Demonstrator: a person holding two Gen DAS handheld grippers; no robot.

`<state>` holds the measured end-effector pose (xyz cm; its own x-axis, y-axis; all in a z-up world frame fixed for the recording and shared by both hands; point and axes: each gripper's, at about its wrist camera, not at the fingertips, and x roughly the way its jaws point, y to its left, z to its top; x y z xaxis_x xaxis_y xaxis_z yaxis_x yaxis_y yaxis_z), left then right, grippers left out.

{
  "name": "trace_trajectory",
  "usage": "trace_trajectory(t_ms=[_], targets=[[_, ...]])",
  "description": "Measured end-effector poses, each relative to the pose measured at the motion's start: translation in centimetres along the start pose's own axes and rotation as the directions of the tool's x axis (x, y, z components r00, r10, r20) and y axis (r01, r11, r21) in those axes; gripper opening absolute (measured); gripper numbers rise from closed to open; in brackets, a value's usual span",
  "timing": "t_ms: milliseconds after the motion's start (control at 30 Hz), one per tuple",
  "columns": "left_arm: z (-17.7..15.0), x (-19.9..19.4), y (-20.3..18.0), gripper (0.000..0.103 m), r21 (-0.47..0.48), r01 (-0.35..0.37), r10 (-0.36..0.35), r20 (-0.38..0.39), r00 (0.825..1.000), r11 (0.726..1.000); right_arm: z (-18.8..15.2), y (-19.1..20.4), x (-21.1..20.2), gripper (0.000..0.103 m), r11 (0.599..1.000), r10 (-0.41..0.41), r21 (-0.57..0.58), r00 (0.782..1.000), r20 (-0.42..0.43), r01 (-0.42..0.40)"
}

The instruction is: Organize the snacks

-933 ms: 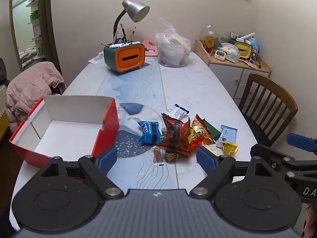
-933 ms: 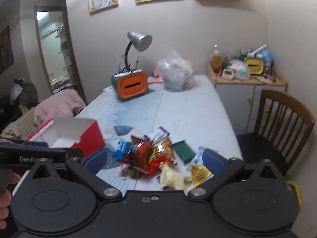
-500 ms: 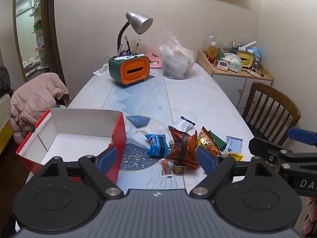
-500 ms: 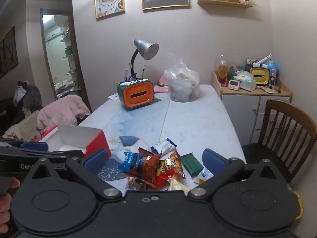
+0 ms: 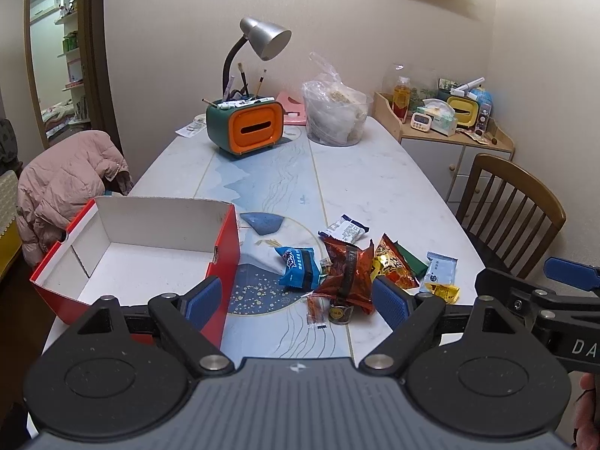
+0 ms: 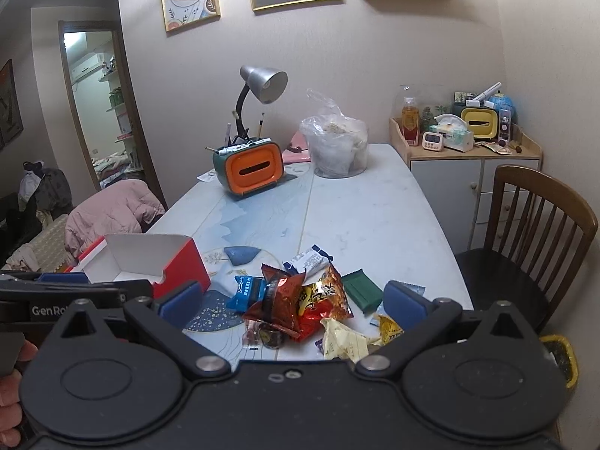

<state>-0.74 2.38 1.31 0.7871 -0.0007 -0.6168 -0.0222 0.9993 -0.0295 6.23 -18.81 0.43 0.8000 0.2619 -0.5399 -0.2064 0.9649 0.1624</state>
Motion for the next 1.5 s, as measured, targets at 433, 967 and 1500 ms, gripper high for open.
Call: trace_trajectory(t_ms=[433, 967, 1500], targets=[[-0.23, 0.13, 0.00, 0.087, 0.005, 0.013, -0.013, -0.021, 1.000, 1.000, -0.39, 0.21, 0.14, 0.103, 1.000, 0.007, 0.013, 1.000, -0.018, -0.006], [-0.01, -0.22, -0.05, 0.087, 0.006, 0.016, -0.016, -0.011, 1.000, 1.000, -0.21, 0.79, -0.17, 0.103, 1.000, 0.010, -0.010, 1.000, -0.004, -0.011], [-0.03, -0.30, 0.14, 0.087, 0.015, 0.032, -0.032, -0.005, 0.999, 0.999, -0.19, 0.88, -0.14, 0.102, 1.000, 0.028, -0.002, 1.000, -0.006, -0.028]])
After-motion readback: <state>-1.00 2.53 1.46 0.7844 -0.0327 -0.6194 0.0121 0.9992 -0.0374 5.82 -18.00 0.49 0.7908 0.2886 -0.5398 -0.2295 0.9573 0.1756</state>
